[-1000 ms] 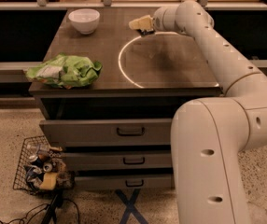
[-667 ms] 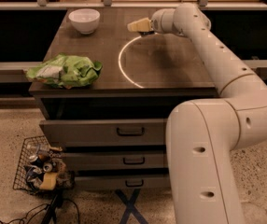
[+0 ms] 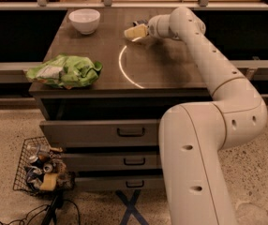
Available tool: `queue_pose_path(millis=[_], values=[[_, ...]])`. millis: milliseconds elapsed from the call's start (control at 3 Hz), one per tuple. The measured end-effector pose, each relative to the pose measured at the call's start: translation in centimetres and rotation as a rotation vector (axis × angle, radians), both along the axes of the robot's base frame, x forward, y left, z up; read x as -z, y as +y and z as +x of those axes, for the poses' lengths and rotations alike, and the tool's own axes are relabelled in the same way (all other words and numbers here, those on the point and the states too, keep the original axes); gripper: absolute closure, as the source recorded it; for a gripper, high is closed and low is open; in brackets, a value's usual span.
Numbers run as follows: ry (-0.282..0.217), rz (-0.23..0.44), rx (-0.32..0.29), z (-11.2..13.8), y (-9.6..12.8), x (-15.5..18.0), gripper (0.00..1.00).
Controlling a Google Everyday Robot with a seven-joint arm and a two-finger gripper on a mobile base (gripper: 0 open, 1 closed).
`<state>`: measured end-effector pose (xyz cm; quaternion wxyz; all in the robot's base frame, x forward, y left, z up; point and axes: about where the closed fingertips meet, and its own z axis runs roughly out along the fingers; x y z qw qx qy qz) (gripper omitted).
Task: Move rxbar blueberry near green rice chip bag
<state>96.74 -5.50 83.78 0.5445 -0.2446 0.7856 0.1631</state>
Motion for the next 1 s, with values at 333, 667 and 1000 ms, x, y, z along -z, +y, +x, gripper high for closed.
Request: queue_pose_path(millis=[333,667,1000], values=[[0.024,-0.009,-0.009,0.05,0.41,1.1,0.25],[0.039,0.019,0.003,0.17,0.43,1.86,0.48],[0.039,0.019,0.003,0.17,0.44,1.34,0.7]])
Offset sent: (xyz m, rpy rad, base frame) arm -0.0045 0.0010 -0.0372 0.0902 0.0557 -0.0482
